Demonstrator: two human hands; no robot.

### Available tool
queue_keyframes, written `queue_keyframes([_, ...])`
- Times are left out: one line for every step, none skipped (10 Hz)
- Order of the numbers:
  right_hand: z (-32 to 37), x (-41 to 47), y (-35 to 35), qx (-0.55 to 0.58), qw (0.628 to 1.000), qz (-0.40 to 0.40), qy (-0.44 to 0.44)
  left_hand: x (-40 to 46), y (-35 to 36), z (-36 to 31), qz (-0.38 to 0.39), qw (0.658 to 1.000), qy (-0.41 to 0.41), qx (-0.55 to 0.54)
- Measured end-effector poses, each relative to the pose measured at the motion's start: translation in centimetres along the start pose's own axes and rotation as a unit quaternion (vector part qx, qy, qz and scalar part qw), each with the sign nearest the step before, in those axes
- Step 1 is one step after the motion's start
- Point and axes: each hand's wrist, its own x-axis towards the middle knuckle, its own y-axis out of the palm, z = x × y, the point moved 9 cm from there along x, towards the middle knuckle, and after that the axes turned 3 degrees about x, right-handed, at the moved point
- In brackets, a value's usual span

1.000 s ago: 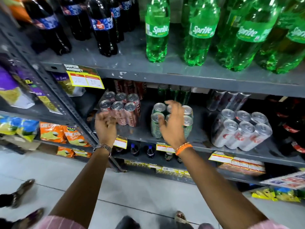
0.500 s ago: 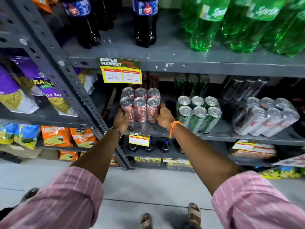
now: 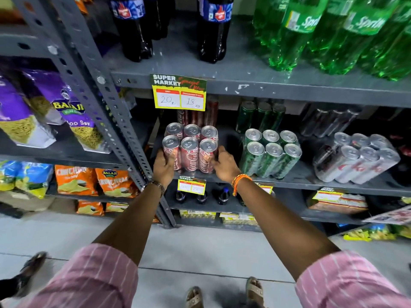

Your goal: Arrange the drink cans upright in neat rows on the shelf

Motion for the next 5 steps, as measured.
queue_keyframes([0.1,-0.2,0.0,-0.002,1.000,-0.001,0.003,-0.1,-0.1,0.2,0.005,1.000,-0.015,0.018])
queue_keyframes([0.3,-0.4,-0.2,-0.001,1.000,0.004,0.011,-0.6,0.0,-0.7,0.009,0.999,-0.023,0.024])
queue_keyframes([0.0,-0.6,-0.1,0.000,1.000,0.013,0.026,-0.9,0.0,-1.2,-0.002,0.999,-0.005,0.054])
queue_keyframes([1.0,-2.2,-1.1,0.010,0.999,0.014,0.032,-1.7,-0.8,-2.1,-0.018,0.991,-0.026,0.128])
queue_keyframes([2.9,-6.5,-4.6,0.055,0.994,-0.086,-0.050,-3.9,-0.8,-3.0,0.030,0.971,-0.012,0.235])
